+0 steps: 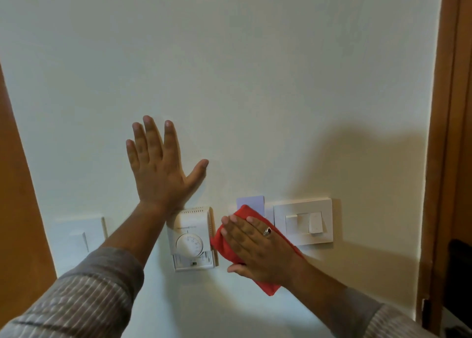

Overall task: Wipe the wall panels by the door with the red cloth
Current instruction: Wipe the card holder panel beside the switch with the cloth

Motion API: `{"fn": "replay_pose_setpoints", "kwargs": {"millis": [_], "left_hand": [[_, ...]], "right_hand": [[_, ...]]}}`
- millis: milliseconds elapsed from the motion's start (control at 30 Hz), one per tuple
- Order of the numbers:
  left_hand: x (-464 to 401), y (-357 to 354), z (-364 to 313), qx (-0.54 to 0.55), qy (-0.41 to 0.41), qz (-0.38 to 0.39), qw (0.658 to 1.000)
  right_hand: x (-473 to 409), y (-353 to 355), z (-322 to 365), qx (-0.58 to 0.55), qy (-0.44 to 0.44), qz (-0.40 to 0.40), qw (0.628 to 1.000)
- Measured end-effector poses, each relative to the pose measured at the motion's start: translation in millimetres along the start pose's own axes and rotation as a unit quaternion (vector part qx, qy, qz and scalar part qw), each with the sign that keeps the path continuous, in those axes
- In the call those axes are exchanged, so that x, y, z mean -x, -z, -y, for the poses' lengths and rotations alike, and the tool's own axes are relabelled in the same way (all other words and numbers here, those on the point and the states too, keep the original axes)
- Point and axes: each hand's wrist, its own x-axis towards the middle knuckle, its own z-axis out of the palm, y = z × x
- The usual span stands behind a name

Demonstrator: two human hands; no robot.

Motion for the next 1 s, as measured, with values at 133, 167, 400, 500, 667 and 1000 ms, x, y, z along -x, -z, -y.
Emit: {"fn": "replay_pose_setpoints", "kwargs": {"millis": [133,167,400,500,667,1000], "left_hand": [[0,1,0,-0.002,-0.003,0.008,1.000],[-1,1,-1,-0.004,-0.003,0.009,1.000],[-1,-4,-4,-0.016,0.005,-0.001,1.000],[0,-5,-3,-0.009,0.002,-0.011,1.000],[0,-2,-4,-0.005,0.004,0.002,1.000],[-1,-2,-3,-0.013,0.003,0.006,1.000]], "right_hand": [[26,-3,-11,0.012,-0.003,0.012,1.000],[29,-3,-11,0.014,-0.016,0.012,1.000],[4,-2,16,-0.036,-0.087,0.033,0.995],[18,-5,9,-0.032,-0.024,0.039,0.998],[36,-4,-11,-0.008,-0.024,0.014,1.000],[11,-1,11,-0.026,-0.024,0.022,0.999]]}}
